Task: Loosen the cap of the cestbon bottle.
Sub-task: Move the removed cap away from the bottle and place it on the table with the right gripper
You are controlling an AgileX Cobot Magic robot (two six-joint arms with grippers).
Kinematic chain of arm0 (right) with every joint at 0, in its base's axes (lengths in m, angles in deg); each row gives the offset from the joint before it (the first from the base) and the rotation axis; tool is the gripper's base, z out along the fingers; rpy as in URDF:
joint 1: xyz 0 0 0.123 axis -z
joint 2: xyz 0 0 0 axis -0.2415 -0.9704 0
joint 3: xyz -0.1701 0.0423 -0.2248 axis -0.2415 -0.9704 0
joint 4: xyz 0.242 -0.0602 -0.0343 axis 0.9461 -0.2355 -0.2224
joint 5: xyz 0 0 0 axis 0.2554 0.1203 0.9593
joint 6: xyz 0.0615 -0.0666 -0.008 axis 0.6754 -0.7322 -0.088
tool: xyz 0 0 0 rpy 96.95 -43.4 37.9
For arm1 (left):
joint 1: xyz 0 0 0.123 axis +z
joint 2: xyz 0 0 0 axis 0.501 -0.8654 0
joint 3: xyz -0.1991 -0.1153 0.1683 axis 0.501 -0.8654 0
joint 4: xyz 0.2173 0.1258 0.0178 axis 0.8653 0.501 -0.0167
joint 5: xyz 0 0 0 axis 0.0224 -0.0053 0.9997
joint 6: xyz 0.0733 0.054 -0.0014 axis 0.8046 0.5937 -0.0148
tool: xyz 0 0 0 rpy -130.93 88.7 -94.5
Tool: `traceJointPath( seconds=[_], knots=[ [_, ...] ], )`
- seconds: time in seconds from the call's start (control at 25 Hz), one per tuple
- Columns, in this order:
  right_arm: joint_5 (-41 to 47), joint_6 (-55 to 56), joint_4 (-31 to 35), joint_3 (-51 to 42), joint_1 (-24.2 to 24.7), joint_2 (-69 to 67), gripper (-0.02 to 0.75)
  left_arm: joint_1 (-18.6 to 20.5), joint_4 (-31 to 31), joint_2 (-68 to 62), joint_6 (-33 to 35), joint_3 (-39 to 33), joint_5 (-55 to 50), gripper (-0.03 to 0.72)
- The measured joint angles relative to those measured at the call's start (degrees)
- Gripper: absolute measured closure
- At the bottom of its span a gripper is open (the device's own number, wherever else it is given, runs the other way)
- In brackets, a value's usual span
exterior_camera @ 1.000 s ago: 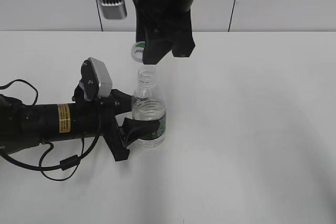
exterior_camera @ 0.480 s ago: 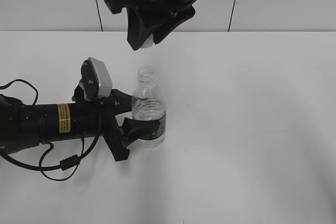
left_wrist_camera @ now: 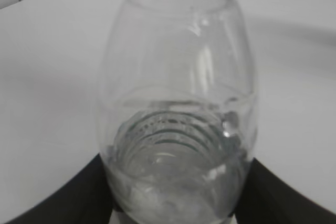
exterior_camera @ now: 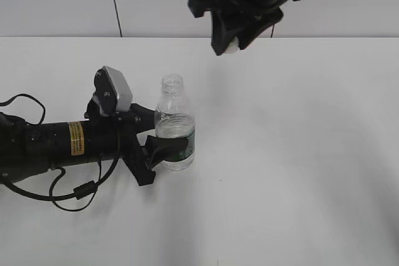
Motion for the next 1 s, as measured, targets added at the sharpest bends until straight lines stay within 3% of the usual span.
traceJointPath(
  seconds=[0.28, 0.52, 0.72, 1.0],
  knots=[
    [-0.4, -1.8, -0.3, -12.7, 13.5, 6.8, 0.44, 0.0, -5.9, 0.0, 3.5, 0.0, 0.8, 0.298],
    [-7.2, -3.0, -0.8, -25.0, 24.3, 9.6, 0.44, 0.0, -8.6, 0.0, 4.8, 0.0, 3.1, 0.298],
    [-19.2, -4.4, -1.1, -33.4, 26.4, 9.3, 0.44, 0.0, -11.5, 0.0, 5.0, 0.0, 3.4, 0.298],
    [-30.0, -4.5, 0.8, -35.2, 26.4, 2.0, 0.44, 0.0, -11.7, 0.0, 5.0, 0.0, 3.4, 0.298]
  ],
)
